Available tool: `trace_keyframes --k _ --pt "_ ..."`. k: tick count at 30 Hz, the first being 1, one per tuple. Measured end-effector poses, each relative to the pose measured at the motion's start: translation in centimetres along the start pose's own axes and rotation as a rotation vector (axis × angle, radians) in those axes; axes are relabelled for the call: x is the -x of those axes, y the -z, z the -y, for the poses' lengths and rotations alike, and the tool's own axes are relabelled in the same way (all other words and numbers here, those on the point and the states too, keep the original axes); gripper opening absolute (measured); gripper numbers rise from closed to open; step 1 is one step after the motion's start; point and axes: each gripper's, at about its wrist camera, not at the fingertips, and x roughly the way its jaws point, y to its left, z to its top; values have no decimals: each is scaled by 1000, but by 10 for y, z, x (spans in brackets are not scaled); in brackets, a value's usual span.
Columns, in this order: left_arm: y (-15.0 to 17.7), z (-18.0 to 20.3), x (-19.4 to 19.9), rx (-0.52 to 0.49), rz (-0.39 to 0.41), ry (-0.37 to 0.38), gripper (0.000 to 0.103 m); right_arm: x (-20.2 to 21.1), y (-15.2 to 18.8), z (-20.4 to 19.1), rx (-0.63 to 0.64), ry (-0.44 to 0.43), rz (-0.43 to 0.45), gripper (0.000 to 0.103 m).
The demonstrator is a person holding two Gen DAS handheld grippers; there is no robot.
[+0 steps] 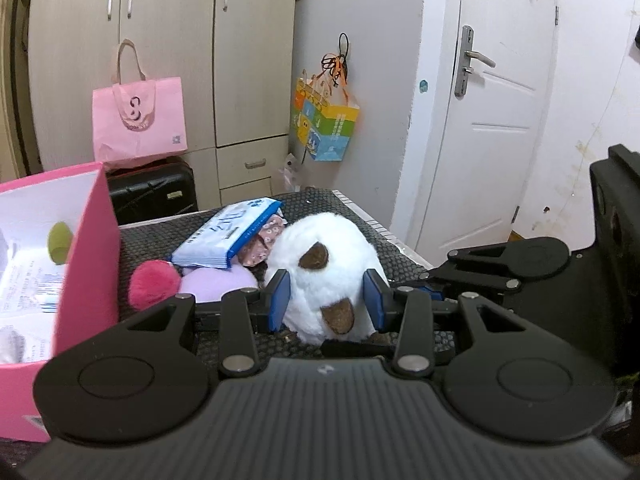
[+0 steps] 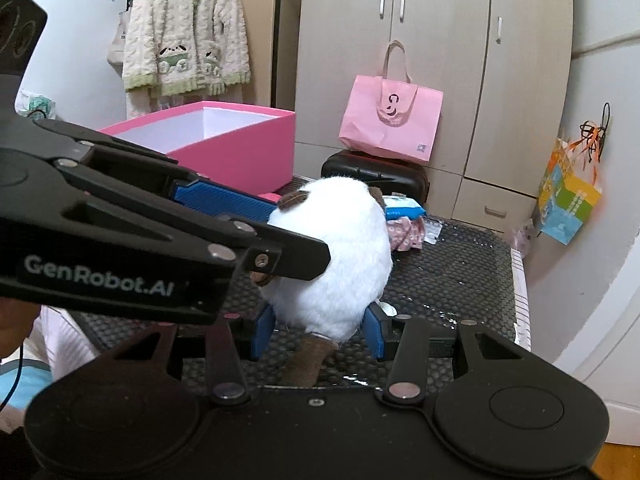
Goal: Organize soft objects
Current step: 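Carry the panda plush with both tools over the pink box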
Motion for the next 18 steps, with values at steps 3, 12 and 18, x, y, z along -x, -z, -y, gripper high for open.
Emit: trace_keyframes --k 3,12,18 --pt "-1 2 15 -36 -2 -17 39 6 -4 -8 -11 -20 1 51" --pt "1 -7 64 -64 -11 -63 42 27 -20 -31 -55 -177 -15 52" --pt "0 -15 96 -66 -2 -107 42 37 -35 -58 3 -218 -2 52"
